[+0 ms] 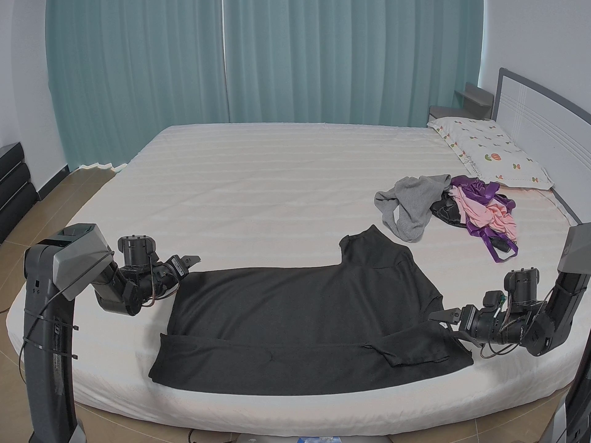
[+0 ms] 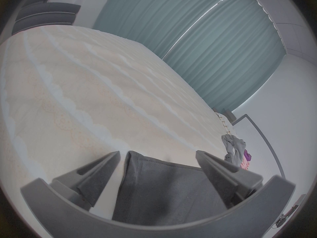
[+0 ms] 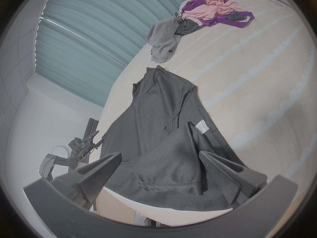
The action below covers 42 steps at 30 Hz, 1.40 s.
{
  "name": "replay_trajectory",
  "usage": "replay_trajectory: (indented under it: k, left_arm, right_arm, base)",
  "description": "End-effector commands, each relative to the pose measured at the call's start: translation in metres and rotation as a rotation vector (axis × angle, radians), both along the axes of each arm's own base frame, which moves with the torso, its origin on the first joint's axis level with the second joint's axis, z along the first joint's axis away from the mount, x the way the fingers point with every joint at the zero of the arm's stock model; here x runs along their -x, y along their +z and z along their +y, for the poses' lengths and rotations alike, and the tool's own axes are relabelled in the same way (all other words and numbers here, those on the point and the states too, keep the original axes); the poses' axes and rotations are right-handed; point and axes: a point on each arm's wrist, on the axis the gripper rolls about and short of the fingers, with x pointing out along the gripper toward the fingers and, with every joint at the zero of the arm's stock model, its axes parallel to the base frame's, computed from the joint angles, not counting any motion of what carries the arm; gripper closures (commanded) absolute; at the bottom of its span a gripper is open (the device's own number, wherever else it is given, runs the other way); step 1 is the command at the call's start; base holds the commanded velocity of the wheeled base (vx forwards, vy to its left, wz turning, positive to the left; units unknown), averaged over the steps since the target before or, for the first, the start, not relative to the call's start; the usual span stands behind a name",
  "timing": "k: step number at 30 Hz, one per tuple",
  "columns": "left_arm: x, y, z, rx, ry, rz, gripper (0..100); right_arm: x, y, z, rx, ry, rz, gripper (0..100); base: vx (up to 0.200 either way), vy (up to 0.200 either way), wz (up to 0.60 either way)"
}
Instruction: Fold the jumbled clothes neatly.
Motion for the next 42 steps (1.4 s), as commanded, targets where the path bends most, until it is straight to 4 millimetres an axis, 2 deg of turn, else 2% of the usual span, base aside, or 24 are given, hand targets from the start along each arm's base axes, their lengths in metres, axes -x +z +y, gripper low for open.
replay_trajectory:
  k: [1, 16, 21, 30, 40, 41, 42]
  left_arm:
    - [-0.002, -0.008, 0.0, -0.005, 0.008, 0.011, 100]
    - [-0.003, 0.0, 0.003, -0.038, 0.101, -0.007, 100]
    - [-0.006, 0.012, 0.007, 0.018, 0.168, -0.026, 100]
    - [-0.007, 0.013, 0.007, 0.025, 0.171, -0.031, 100]
    - [-0.003, 0.011, 0.005, 0.026, 0.168, -0.01, 100]
    - [-0.003, 0.011, 0.005, 0.026, 0.168, -0.01, 100]
    - [-0.003, 0.011, 0.005, 0.027, 0.167, -0.009, 100]
  right_arm:
    - [0.0, 0.004, 0.0, -0.001, 0.001, -0.014, 0]
    - [-0.005, 0.009, -0.003, -0.045, -0.052, -0.012, 0]
    - [-0.005, 0.009, -0.002, -0.045, -0.051, -0.01, 0]
    - [-0.008, 0.009, -0.002, -0.044, -0.051, -0.026, 0]
    - [-0.046, 0.019, 0.007, -0.03, -0.033, -0.149, 0]
    - [-0.06, 0.021, 0.008, -0.02, -0.041, -0.161, 0]
    - [-0.066, 0.022, 0.01, -0.02, -0.036, -0.161, 0]
  base:
    - [0.0, 0.0, 0.0]
    - [0.0, 0.0, 0.0]
    - [0.0, 0.0, 0.0]
    - [0.0, 0.0, 0.0]
    - [0.0, 0.0, 0.0]
    - [0.0, 0.0, 0.0]
    - [0.0, 0.0, 0.0]
